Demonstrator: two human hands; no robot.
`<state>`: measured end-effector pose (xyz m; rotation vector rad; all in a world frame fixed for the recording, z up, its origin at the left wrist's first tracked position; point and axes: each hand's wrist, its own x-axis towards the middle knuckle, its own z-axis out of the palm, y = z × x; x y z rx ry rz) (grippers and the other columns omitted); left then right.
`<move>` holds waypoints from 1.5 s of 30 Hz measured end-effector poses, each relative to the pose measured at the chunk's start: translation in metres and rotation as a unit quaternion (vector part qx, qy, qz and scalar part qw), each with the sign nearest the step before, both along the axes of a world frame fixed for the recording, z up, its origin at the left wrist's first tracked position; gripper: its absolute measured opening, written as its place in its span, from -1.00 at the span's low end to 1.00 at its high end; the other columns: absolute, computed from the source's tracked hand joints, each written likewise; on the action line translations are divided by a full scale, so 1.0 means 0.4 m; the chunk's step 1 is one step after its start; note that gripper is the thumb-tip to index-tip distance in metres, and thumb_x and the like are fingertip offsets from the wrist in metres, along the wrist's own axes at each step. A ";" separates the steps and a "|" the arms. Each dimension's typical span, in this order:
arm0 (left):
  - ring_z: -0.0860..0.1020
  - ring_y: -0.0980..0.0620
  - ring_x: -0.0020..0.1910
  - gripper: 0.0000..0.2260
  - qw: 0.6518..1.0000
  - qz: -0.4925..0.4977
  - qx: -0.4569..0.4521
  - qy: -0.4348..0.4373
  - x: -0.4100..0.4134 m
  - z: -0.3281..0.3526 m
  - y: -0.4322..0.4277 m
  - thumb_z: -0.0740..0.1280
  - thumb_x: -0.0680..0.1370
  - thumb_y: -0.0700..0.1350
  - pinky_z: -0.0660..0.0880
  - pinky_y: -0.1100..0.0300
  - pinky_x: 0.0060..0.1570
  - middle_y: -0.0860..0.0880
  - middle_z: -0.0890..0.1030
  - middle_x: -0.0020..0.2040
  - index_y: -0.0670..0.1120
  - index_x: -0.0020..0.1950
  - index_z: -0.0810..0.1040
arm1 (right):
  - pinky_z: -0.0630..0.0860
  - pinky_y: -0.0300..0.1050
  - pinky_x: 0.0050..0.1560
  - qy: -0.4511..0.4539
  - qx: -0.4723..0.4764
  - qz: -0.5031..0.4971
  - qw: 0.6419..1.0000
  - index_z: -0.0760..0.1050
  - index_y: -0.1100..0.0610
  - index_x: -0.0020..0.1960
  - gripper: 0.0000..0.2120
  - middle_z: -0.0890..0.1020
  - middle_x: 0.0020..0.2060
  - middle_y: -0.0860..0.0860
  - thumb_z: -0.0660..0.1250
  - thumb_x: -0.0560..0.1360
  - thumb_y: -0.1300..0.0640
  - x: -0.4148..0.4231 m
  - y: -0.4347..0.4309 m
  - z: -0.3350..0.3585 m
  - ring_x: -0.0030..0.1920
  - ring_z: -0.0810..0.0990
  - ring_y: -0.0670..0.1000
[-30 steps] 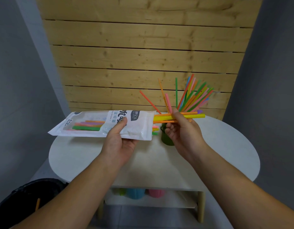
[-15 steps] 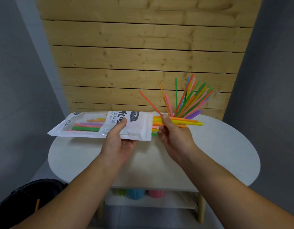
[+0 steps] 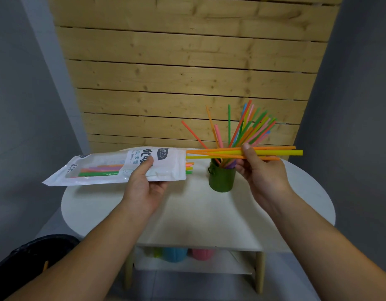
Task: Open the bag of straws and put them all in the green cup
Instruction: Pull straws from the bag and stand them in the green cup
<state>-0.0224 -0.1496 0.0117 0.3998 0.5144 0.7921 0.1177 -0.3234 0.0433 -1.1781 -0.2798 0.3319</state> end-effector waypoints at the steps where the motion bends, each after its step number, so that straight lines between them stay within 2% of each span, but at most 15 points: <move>1: 0.75 0.01 -0.09 -0.68 1.000 0.005 0.000 0.002 -0.001 -0.002 0.006 0.40 0.56 -0.27 0.69 0.05 -0.20 -0.05 0.75 0.05 -0.08 0.31 0.56 | 0.63 -0.20 -0.22 -0.001 0.002 -0.002 1.000 0.61 0.19 -0.13 -0.85 0.67 -0.37 0.05 0.36 0.57 0.16 0.003 -0.007 0.003 -0.38 0.62 -0.07; 4: 0.73 0.02 -0.05 -0.68 1.000 0.015 -0.002 0.005 -0.003 -0.009 0.016 0.40 0.57 -0.27 0.70 0.05 -0.18 -0.05 0.74 0.05 -0.07 0.30 0.56 | 0.61 -0.22 -0.25 -0.004 0.003 -0.019 1.000 0.61 0.19 -0.11 -0.88 0.66 -0.41 -0.02 0.37 0.57 0.17 0.016 -0.039 0.007 -0.39 0.60 -0.10; 7: 0.74 0.03 -0.07 -0.69 1.000 0.020 0.001 0.009 -0.004 -0.015 0.019 0.40 0.56 -0.27 0.70 0.04 -0.17 -0.03 0.74 0.01 -0.06 0.28 0.56 | 0.59 -0.24 -0.27 0.003 -0.004 -0.042 0.999 0.63 0.23 -0.02 -0.87 0.64 -0.32 0.03 0.39 0.56 0.17 0.034 -0.070 0.002 -0.34 0.57 -0.06; 12: 0.72 0.02 0.02 -0.68 1.000 0.018 0.006 0.020 0.005 -0.016 0.010 0.40 0.57 -0.26 0.68 0.03 -0.05 -0.03 0.74 0.09 -0.05 0.31 0.55 | 0.58 -0.25 -0.26 0.007 -0.009 -0.080 0.997 0.61 0.20 -0.10 -0.89 0.61 -0.32 0.02 0.40 0.55 0.16 0.060 -0.114 0.007 -0.32 0.56 -0.04; 15: 0.71 0.00 0.06 -0.68 1.000 0.011 0.004 0.024 0.013 -0.015 -0.004 0.41 0.56 -0.26 0.68 0.03 -0.04 -0.05 0.72 0.15 -0.05 0.30 0.56 | 0.58 -0.22 -0.23 -0.018 -0.021 -0.093 0.995 0.61 0.18 -0.12 -0.88 0.59 -0.34 0.00 0.41 0.55 0.15 0.069 -0.132 0.010 -0.32 0.56 -0.04; 20: 0.71 -0.01 0.08 -0.75 0.999 -0.003 0.001 0.032 0.024 -0.016 -0.029 0.42 0.55 -0.26 0.65 0.00 0.07 -0.04 0.74 0.08 -0.04 0.20 0.58 | 0.61 -0.20 -0.21 -0.096 -0.062 -0.133 0.984 0.61 0.12 -0.13 -0.90 0.59 -0.36 0.00 0.41 0.55 0.13 0.058 -0.147 0.029 -0.34 0.56 -0.05; 24: 0.73 -0.02 0.00 -0.68 0.999 -0.010 0.002 0.030 0.028 -0.018 -0.037 0.43 0.55 -0.27 0.70 0.02 -0.12 -0.06 0.75 0.07 -0.04 0.28 0.56 | 0.64 -0.20 -0.20 -0.152 -0.098 -0.154 0.971 0.62 0.07 -0.09 -0.93 0.64 -0.29 0.03 0.41 0.55 0.10 0.048 -0.161 0.048 -0.31 0.62 -0.05; 27: 0.74 -0.02 -0.06 -0.69 0.999 -0.025 0.006 0.032 0.032 -0.020 -0.047 0.42 0.55 -0.27 0.70 0.00 -0.20 -0.05 0.76 0.02 -0.05 0.26 0.56 | 0.63 -0.22 -0.23 -0.168 -0.105 -0.160 0.967 0.62 0.04 -0.12 -0.92 0.65 -0.29 0.02 0.41 0.55 0.11 0.039 -0.167 0.058 -0.33 0.63 -0.09; 31: 0.75 -0.03 -0.12 -0.66 0.998 -0.045 0.014 0.030 0.038 -0.024 -0.071 0.41 0.55 -0.27 0.68 0.01 -0.29 -0.08 0.75 0.04 -0.05 0.31 0.54 | 0.62 -0.24 -0.26 -0.185 -0.113 -0.163 0.963 0.64 0.10 -0.08 -0.93 0.65 -0.29 0.02 0.41 0.55 0.13 0.027 -0.175 0.066 -0.36 0.63 -0.13; 33: 0.74 -0.03 -0.07 -0.65 0.998 -0.054 0.026 0.030 0.039 -0.023 -0.083 0.40 0.57 -0.27 0.70 -0.01 -0.18 -0.07 0.74 0.05 -0.05 0.33 0.53 | 0.62 -0.26 -0.27 -0.195 -0.117 -0.166 0.960 0.65 0.14 -0.05 -0.92 0.66 -0.30 0.02 0.40 0.55 0.14 0.018 -0.182 0.074 -0.35 0.63 -0.10; 36: 0.70 -0.07 0.06 -0.67 0.997 -0.062 0.035 0.026 0.040 -0.018 -0.098 0.38 0.58 -0.27 0.62 -0.11 0.10 -0.09 0.71 0.13 -0.05 0.32 0.53 | 0.56 -0.32 -0.32 -0.221 -0.129 -0.167 0.952 0.65 0.15 -0.04 -0.91 0.67 -0.28 0.03 0.40 0.55 0.14 0.010 -0.190 0.084 -0.30 0.65 -0.03; 39: 0.69 -0.08 0.10 -0.68 0.997 -0.063 0.034 0.023 0.038 -0.017 -0.103 0.39 0.57 -0.27 0.60 -0.14 0.14 -0.08 0.71 0.12 -0.04 0.30 0.53 | 0.53 -0.33 -0.34 -0.248 -0.155 -0.162 0.942 0.65 0.14 -0.04 -0.90 0.67 -0.29 0.03 0.41 0.55 0.12 0.004 -0.196 0.087 -0.27 0.66 0.03; 41: 0.70 -0.07 0.07 -0.67 0.997 -0.064 0.031 0.024 0.036 -0.016 -0.102 0.39 0.57 -0.27 0.65 -0.09 0.03 -0.08 0.72 0.10 -0.04 0.31 0.53 | 0.58 -0.25 -0.30 -0.266 -0.169 -0.153 0.937 0.65 0.07 -0.10 -0.93 0.67 -0.30 0.02 0.41 0.54 0.11 0.002 -0.192 0.085 -0.26 0.67 0.05; 43: 0.70 -0.06 0.05 -0.67 0.997 -0.067 0.029 0.026 0.034 -0.017 -0.101 0.39 0.57 -0.27 0.67 -0.06 -0.06 -0.08 0.72 0.10 -0.03 0.31 0.53 | 0.65 -0.04 -0.22 -0.293 -0.195 -0.147 0.924 0.61 -0.07 -0.18 -0.86 0.68 -0.32 0.04 0.41 0.54 0.09 0.001 -0.179 0.082 -0.27 0.68 0.07; 45: 0.70 -0.07 0.05 -0.67 0.997 -0.066 0.028 0.028 0.032 -0.015 -0.100 0.39 0.57 -0.27 0.67 -0.07 -0.08 -0.08 0.72 0.10 -0.03 0.30 0.53 | 0.65 0.16 -0.16 -0.312 -0.219 -0.140 0.914 0.60 -0.11 -0.23 -0.82 0.68 -0.32 0.14 0.41 0.54 0.08 0.004 -0.159 0.079 -0.28 0.67 0.17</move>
